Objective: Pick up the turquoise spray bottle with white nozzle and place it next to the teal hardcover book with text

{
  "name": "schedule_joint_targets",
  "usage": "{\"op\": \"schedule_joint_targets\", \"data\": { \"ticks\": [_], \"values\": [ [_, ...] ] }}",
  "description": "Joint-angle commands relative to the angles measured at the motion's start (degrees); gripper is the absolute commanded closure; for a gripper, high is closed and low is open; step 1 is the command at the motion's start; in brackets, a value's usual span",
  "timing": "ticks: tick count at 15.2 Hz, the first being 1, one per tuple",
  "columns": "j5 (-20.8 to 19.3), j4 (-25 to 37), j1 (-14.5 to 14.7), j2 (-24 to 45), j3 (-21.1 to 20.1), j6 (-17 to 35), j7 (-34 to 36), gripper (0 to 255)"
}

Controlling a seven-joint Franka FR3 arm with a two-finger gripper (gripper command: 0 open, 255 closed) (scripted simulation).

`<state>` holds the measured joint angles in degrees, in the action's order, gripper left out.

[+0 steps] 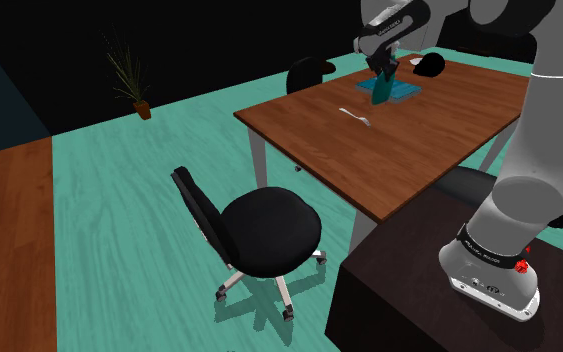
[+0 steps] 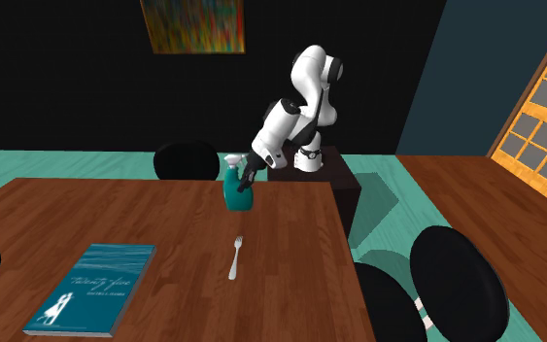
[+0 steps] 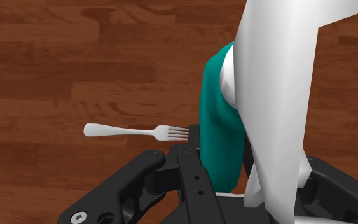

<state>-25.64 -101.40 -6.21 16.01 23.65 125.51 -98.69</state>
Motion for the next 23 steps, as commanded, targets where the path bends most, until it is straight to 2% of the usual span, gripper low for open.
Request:
{"op": "schedule_joint_targets", "data": {
  "ticks": [1, 23],
  "values": [
    [0.04, 0.61, 0.12, -0.76, 0.0, -1.28, -0.5, 255],
    [2.31, 14.14, 0.32, -2.98, -0.25, -15.69, -7.23, 255]
  ]
}}
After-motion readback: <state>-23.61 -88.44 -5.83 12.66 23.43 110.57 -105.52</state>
